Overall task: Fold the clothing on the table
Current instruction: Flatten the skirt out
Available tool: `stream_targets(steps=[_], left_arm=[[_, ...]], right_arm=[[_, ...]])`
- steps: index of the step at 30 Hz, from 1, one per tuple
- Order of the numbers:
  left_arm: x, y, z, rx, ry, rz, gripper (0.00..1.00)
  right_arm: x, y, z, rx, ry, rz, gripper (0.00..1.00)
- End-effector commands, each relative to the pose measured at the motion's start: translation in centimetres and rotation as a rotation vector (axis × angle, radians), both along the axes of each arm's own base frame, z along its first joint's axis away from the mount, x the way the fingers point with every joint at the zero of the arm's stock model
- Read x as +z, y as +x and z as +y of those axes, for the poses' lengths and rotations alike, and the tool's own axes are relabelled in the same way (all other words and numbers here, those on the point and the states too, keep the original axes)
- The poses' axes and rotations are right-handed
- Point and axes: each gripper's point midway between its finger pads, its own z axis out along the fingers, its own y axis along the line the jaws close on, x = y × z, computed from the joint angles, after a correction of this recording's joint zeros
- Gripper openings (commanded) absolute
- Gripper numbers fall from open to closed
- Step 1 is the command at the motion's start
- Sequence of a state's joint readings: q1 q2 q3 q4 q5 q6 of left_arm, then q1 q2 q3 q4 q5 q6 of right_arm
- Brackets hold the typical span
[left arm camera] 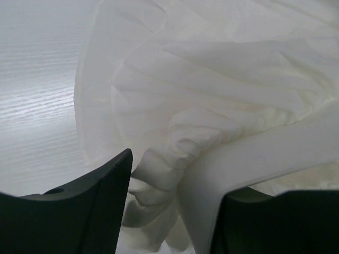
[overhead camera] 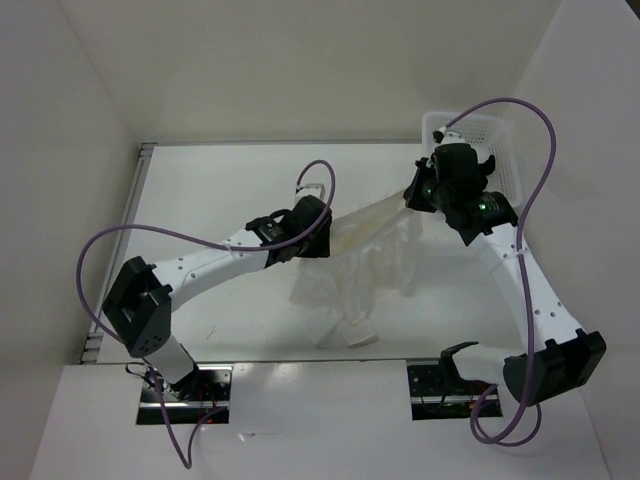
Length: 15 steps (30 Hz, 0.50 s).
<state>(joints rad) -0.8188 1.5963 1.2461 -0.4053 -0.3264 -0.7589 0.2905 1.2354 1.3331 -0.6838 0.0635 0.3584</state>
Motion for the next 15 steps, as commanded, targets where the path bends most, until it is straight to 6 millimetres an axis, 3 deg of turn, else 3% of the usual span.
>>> stream_targets(steps=[1,7,15], left_arm=[[-2.0,-1.1,0.8,-0.098,0.144,0.082,0.58],[-1.7,-0.9,0.7,-0.157,0.174,0.061,0.8],[1.1,-1.0,0.1,-0.234,0.188,0.061,0.84]], right_arm=[[3.5,0.4,-0.6,-0.02,0.029,-0.14,0.0],[3.7,0.2,-0.3,-0.003,0.042,-0.147,0.0],[3.3,0.0,0.1,0.015,0.048,-0.136,0.0]])
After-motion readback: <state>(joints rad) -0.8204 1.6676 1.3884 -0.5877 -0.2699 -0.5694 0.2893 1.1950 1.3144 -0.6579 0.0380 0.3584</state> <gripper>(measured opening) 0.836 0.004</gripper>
